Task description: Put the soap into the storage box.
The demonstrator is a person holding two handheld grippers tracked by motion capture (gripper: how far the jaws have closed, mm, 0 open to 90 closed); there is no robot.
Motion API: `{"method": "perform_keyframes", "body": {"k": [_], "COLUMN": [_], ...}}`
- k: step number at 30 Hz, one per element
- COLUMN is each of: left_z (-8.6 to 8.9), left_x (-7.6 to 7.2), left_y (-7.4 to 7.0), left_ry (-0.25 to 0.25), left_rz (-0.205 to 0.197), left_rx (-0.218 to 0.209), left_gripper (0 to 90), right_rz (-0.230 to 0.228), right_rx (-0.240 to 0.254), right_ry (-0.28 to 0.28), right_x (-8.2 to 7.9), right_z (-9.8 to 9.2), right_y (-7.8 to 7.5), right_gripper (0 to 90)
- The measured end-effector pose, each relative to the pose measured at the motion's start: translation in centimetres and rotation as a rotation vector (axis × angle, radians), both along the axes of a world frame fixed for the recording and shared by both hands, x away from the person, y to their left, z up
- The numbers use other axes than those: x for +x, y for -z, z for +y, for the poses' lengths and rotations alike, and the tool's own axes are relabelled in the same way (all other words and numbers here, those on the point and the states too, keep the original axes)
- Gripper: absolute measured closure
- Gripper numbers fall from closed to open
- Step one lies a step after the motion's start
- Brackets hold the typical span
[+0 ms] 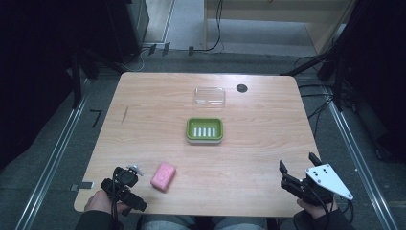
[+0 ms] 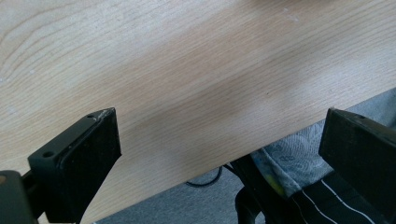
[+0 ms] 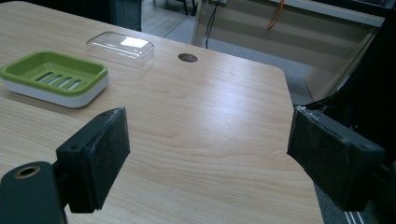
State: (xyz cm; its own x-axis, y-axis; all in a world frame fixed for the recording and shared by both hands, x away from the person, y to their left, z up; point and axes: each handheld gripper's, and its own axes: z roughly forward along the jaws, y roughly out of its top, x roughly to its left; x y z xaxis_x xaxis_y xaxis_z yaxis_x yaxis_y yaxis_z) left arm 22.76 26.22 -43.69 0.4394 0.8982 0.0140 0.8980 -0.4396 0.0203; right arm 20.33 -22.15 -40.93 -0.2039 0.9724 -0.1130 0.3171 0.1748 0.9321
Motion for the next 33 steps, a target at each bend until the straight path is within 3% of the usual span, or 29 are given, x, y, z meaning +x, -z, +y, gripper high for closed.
{"method": "perform_keyframes", "body": {"k": [12,19,23,33], "left_z": [-0.3,-0.5,-0.6,-1.5], "left_x": [-0.1,0.0,0.3,1.1], "left_y": [0.1,-0.1,-0.2,-0.9], "left_ry": [0.016,0.016,0.022,0.04], "left_rz": [-0.002,-0.013,-0.015,-0.059], "left_rx": [0.023,0.008,-0.023,-0.044], "left_gripper": [0.0,0.0,0.0,0.0], "right_rz": [0.0,0.003,0.003,0.002], "right_rx": [0.006,-0.001,0.002,-0.004], "right_ry": [0.004,0.0,0.001,-0.002], "right_x": [0.0,0.0,0.1,0.1], "right_z": [0.1,0.1,0.1,0.2], "right_y": [-0.1,0.0,0.0,-0.1], "right_gripper": [13.7,13.7,13.7,13.7]}}
